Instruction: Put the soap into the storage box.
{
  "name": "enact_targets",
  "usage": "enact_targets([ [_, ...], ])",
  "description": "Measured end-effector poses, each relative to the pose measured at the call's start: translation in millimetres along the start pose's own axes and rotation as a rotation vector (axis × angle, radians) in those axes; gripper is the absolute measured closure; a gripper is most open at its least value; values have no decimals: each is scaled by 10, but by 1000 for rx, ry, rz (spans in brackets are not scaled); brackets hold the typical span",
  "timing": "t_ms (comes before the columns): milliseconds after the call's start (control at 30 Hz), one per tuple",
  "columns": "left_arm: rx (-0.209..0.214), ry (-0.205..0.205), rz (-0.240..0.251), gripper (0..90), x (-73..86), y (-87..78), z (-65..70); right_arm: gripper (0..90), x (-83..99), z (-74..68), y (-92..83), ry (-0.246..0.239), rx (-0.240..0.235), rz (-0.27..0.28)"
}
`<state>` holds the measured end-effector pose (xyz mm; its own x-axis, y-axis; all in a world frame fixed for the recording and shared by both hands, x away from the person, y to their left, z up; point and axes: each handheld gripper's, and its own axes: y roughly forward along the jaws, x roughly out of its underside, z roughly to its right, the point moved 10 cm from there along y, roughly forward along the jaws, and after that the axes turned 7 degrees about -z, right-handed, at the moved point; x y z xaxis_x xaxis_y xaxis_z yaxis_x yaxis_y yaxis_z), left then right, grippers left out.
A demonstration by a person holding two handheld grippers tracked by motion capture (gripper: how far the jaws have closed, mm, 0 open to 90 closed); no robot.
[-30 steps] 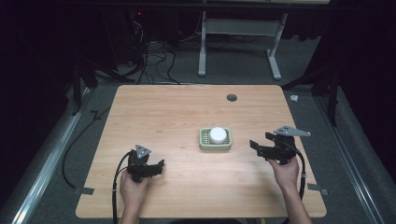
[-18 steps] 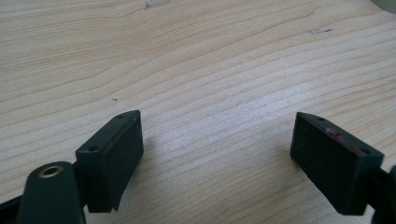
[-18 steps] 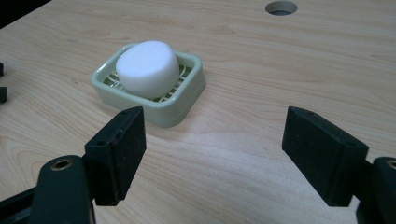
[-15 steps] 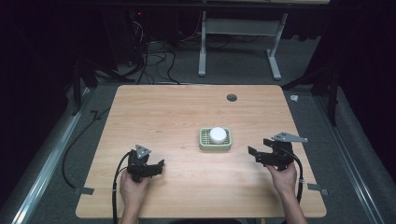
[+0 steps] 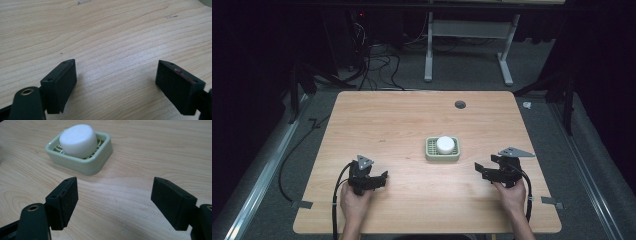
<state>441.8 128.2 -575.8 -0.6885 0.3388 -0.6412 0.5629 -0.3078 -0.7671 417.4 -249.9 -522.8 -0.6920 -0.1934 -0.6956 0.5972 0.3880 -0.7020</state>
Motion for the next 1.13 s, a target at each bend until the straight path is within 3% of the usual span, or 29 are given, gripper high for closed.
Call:
enact_targets([
  [267, 0, 0, 0, 176, 0, 0, 0, 226, 72, -20, 87, -13, 11, -26],
  [833, 0, 0, 0, 176, 0, 0, 0, 224, 337, 33, 355, -71, 125, -123],
  [1133, 0, 0, 0, 176, 1, 0, 0, 226, 342, 37, 363, -84, 145, -107],
])
